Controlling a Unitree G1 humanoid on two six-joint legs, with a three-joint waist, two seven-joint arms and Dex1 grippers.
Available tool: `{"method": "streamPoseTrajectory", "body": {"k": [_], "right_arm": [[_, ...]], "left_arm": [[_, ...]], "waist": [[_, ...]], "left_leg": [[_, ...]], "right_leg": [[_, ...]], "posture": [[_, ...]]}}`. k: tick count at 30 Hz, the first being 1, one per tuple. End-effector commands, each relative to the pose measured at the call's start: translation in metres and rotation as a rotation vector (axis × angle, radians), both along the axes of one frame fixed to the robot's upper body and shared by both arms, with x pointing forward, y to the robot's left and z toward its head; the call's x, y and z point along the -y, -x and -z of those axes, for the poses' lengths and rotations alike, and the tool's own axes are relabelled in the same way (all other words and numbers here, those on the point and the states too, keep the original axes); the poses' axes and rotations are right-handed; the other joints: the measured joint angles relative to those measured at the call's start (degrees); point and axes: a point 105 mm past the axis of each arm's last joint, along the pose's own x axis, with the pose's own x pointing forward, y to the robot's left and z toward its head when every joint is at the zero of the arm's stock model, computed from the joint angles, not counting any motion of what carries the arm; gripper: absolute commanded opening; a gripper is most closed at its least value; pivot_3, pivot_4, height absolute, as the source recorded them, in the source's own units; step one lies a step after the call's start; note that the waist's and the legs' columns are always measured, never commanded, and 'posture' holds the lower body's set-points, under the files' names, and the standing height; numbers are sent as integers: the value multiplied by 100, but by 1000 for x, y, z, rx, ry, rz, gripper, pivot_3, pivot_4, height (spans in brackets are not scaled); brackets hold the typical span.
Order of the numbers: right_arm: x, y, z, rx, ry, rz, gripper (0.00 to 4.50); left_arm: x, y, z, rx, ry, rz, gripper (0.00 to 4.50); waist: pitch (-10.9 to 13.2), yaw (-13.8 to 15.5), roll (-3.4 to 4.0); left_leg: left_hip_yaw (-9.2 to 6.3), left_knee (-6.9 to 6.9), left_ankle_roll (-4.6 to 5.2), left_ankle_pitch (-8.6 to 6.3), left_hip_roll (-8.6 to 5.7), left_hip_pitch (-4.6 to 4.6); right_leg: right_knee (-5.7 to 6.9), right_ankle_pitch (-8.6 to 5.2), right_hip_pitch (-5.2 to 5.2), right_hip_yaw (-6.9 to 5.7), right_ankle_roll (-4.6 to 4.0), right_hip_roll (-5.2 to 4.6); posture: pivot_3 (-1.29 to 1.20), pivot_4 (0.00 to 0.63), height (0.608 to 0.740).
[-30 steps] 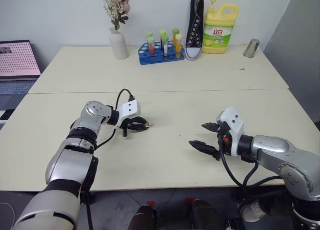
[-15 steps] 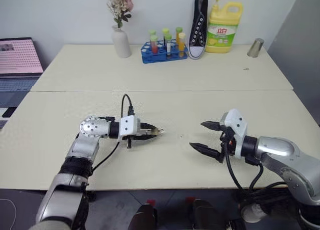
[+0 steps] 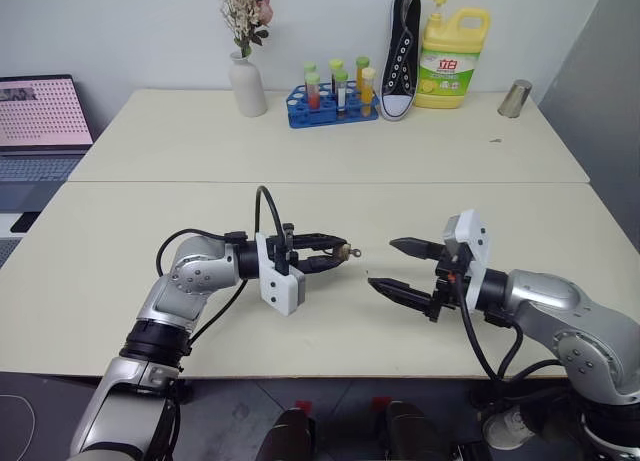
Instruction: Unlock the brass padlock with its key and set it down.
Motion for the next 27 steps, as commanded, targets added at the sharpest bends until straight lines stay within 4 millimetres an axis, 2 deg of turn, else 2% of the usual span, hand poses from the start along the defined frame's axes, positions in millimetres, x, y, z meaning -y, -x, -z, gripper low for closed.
{"method": "streamPoseTrajectory", "body": {"k": [1,10,21,24,27], "right_arm": [[-8,-2,-6,2,-27,-12,4500],[-16,-6,-9,-30,-70,-26,4500],[-17,-4,-10,-48,-70,-37,4500],[-17,-5,-7,-55,-59,-32,3887],[-16,-5,-6,-57,-53,-31,2823]], "left_arm": [[5,2,-9,71,37,36,951],[15,6,-9,108,56,86,951],[13,5,-5,112,53,72,951],[14,4,-7,118,59,68,951],[14,4,-7,121,62,67,951]], "waist": [[0,1,0],[0,7,0],[0,2,0],[0,2,0],[0,2,0]], "left_leg": [[-1,0,0,0,0,0],[-3,0,0,0,-1,-2],[-3,0,0,0,0,-1],[-2,0,0,0,0,-1],[-2,0,0,0,0,-1]], "right_leg": [[0,0,0,0,0,1],[1,0,0,-3,0,2],[2,0,-1,-4,0,3],[2,0,-1,-3,0,4],[2,0,-1,-4,0,4]], "posture": [[0,150,740],[0,150,740],[0,150,740],[0,150,740],[0,150,740]]}}
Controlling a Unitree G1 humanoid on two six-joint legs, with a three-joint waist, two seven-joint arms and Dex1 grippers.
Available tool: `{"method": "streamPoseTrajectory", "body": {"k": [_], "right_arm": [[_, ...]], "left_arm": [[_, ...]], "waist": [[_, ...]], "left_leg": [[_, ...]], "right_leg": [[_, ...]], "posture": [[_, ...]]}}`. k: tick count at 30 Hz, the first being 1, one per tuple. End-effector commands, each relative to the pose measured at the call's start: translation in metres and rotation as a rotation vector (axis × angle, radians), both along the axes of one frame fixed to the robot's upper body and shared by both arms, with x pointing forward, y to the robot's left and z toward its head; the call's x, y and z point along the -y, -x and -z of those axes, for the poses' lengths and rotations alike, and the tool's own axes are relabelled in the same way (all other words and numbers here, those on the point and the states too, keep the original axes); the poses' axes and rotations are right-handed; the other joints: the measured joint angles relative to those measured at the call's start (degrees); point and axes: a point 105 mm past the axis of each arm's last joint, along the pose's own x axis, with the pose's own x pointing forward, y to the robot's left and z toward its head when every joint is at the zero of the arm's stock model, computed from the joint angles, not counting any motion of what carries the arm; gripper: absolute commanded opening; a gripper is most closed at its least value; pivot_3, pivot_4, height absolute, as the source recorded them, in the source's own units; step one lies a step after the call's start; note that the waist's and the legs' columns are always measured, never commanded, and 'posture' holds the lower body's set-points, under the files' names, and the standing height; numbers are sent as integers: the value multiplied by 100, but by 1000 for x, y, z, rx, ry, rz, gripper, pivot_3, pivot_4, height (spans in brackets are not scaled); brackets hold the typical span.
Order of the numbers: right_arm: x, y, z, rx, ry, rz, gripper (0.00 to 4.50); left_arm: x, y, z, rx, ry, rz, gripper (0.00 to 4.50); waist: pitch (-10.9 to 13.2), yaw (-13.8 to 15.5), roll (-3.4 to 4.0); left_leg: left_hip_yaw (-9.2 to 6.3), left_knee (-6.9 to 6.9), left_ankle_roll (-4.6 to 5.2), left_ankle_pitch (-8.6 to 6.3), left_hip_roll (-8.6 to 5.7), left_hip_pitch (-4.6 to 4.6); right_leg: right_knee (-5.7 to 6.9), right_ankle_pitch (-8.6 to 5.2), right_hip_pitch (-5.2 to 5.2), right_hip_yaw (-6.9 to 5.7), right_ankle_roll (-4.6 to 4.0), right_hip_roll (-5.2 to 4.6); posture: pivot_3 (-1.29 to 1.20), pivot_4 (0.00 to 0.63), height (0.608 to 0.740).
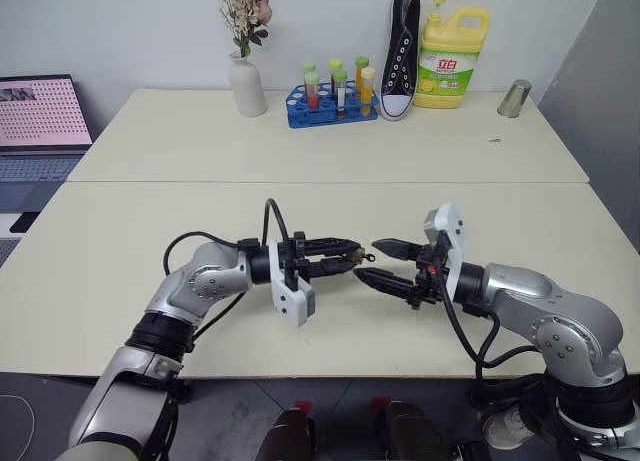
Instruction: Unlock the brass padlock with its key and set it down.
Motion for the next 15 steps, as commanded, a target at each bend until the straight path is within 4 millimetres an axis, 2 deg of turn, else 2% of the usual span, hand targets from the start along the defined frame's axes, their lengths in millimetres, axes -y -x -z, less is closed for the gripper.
{"method": "streamPoseTrajectory", "body": {"k": [1,7,8,15], "right_arm": [[-1,2,-8,29,-10,-18,2430],[-1,2,-9,25,-13,-21,237],[-1,3,-9,24,-10,-25,3],[-3,4,-10,10,-13,-54,0]], "left_arm": [[2,-1,-11,37,21,6,951],[2,0,-10,35,22,5,951],[2,0,-11,36,22,4,951],[2,1,-11,39,23,-3,951]], "waist": [[0,0,0],[0,0,0],[0,1,0],[0,0,0]], "left_leg": [[0,0,0,0,0,0],[1,0,0,0,0,0],[1,0,0,0,0,-1],[2,0,0,0,0,0]], "right_leg": [[0,0,0,0,0,0],[0,0,0,0,0,0],[0,0,0,0,0,0],[0,0,0,0,0,0]], "posture": [[0,150,740],[0,150,740],[0,150,740],[0,150,740]]}}
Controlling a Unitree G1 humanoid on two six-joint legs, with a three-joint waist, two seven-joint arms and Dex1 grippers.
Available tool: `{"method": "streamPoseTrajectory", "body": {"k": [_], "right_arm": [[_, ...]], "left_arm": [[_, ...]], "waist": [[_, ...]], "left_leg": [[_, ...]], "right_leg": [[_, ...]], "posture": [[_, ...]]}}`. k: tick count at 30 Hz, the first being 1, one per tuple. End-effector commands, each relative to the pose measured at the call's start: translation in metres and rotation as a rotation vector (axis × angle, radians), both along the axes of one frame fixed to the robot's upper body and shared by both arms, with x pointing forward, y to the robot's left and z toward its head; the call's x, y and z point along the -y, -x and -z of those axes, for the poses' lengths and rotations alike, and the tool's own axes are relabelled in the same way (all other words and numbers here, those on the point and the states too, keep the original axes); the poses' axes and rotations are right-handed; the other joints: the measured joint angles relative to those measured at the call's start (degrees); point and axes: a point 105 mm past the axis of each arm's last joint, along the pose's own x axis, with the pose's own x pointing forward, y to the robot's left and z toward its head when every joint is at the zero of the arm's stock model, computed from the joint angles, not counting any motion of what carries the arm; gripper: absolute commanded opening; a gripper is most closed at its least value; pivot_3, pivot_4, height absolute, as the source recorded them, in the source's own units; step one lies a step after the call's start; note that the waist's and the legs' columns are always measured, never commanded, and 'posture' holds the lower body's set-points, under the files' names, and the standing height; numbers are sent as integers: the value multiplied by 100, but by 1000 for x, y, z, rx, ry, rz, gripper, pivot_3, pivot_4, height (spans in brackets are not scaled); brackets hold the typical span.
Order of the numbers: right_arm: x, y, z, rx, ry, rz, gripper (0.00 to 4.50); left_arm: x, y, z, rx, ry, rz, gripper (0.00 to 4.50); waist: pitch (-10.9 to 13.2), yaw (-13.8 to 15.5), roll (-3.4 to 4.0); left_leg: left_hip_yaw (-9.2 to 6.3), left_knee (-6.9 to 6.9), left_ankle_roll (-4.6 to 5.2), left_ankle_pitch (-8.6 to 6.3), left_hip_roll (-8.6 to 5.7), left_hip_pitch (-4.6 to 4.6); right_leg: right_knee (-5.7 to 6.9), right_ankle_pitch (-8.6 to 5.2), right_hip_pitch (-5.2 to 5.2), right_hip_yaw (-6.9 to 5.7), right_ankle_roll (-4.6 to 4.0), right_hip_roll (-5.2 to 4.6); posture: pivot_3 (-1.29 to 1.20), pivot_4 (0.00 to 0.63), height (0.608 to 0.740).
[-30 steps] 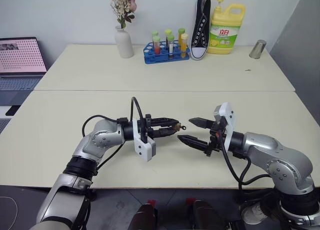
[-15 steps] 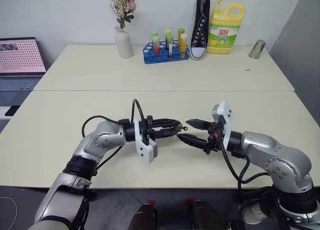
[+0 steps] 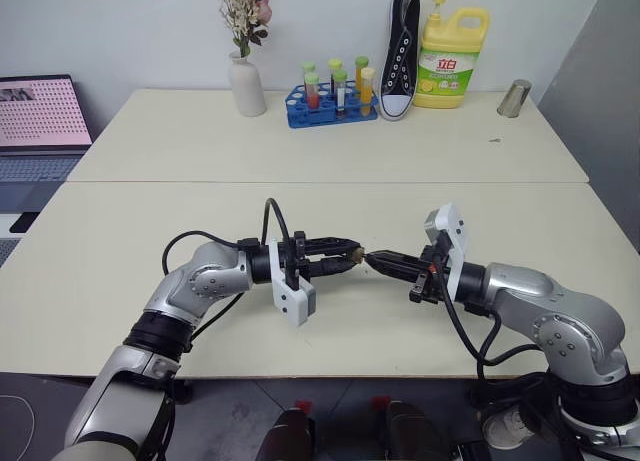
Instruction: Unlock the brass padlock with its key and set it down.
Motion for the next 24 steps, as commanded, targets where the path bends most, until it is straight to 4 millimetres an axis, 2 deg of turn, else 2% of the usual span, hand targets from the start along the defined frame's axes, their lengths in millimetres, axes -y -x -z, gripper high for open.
{"method": "streamPoseTrajectory", "body": {"k": [1,9,13,19,24], "right_arm": [[-6,7,-11,12,-29,-64,0],[-9,8,-11,-177,-114,-82,0],[-8,0,-13,-357,-214,-70,0],[-8,-9,-17,-506,-312,-52,0],[-10,-8,-22,-599,-358,-58,0]], "left_arm": [[2,2,-11,43,29,0,951],[1,1,-10,71,5,-13,951],[-3,0,-10,106,-20,-15,951],[-4,-1,-9,132,-28,-12,951],[-2,0,-7,141,-31,-3,951]], "waist": [[0,1,0],[0,1,0],[0,0,1],[0,1,3],[1,-5,4]], "left_leg": [[0,0,0,0,0,0],[-2,0,0,0,1,0],[0,-1,0,0,1,1],[0,-2,1,0,0,-1],[12,-2,2,-1,1,-2]], "right_leg": [[0,0,0,0,0,0],[1,0,0,1,0,0],[3,1,0,3,-1,0],[3,1,-2,5,-2,0],[4,1,-2,5,-2,0]], "posture": [[0,150,740],[0,150,740],[0,150,740],[0,150,740],[0,150,740]]}}
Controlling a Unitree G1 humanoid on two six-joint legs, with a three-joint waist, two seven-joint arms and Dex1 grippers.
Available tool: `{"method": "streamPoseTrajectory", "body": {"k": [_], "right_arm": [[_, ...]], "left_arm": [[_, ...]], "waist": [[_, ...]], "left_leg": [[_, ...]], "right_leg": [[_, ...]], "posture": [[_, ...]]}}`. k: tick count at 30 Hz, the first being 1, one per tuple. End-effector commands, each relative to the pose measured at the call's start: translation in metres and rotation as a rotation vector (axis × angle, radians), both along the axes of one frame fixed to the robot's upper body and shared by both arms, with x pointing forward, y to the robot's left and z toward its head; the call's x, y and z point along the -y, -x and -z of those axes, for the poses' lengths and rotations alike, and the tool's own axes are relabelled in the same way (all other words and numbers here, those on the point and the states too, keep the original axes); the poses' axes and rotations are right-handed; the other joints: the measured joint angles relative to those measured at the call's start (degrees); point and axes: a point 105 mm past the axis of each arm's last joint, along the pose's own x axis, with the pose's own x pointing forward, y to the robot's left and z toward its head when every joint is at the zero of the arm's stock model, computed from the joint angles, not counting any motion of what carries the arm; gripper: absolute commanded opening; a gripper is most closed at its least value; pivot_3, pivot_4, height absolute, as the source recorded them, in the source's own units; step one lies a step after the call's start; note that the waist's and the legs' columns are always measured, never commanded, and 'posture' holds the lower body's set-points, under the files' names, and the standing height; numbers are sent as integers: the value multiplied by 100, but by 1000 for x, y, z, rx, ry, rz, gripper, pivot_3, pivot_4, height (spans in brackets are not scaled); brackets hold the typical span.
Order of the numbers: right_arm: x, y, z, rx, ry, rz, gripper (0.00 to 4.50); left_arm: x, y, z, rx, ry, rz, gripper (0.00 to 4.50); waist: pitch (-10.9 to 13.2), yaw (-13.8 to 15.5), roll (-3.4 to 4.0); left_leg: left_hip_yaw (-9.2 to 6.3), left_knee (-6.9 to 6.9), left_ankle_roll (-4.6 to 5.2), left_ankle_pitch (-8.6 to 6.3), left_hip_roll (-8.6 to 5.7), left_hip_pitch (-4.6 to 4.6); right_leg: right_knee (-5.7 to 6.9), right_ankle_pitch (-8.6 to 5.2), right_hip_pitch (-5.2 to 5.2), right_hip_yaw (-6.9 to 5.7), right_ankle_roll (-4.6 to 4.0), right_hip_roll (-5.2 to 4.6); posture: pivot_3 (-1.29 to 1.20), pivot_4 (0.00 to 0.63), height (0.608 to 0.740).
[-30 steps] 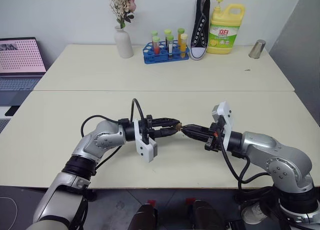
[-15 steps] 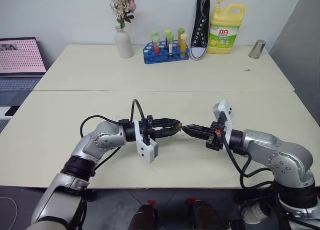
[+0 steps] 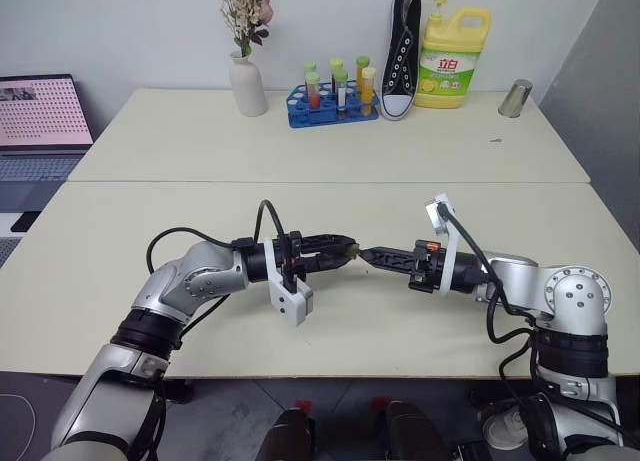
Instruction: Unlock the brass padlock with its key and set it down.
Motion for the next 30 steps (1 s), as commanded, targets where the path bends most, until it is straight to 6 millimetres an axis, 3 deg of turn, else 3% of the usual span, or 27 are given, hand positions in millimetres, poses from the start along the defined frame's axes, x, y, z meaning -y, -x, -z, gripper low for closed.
{"method": "streamPoseTrajectory", "body": {"k": [1,11,16,19,21,25,28,30], "right_arm": [[-9,7,-22,6,-84,-49,0],[-12,8,-22,-65,-96,-23,0],[-17,21,-25,79,26,-110,0],[-17,22,-16,148,124,-117,649],[-15,20,-17,179,133,-117,1342],[-1,18,-6,351,330,-141,2796],[13,15,1,478,450,-146,2808],[13,19,-4,516,403,-158,2808]], "left_arm": [[3,2,-3,29,3,25,951],[4,1,-1,29,3,26,951],[6,0,-3,13,27,19,951],[5,0,-3,4,35,13,951],[5,-1,-3,2,36,12,951],[4,-2,-4,-2,45,3,951],[4,0,-4,-3,52,5,951],[4,1,-5,-4,56,7,951]], "waist": [[0,-3,0],[0,-11,0],[0,-3,0],[0,-8,0],[0,-7,1],[0,5,2],[0,7,2],[0,9,2]], "left_leg": [[1,0,0,0,0,0],[8,0,2,-1,2,-1],[5,0,2,-1,2,-4],[5,0,2,-1,3,-3],[7,0,2,-1,3,-4],[5,1,2,-1,1,-5],[4,1,2,-1,0,-6],[5,1,2,-1,1,-6]], "right_leg": [[0,0,0,0,0,0],[0,0,0,0,0,1],[-1,0,-1,-1,0,1],[-1,0,-1,-1,0,2],[-1,0,-3,0,0,3],[-3,0,-2,-2,1,1],[-6,-1,-2,-5,2,1],[-7,-2,-2,-6,3,1]], "posture": [[0,150,740],[0,150,740],[0,150,740],[0,150,740],[0,150,740],[0,150,740],[0,150,740],[0,150,740]]}}
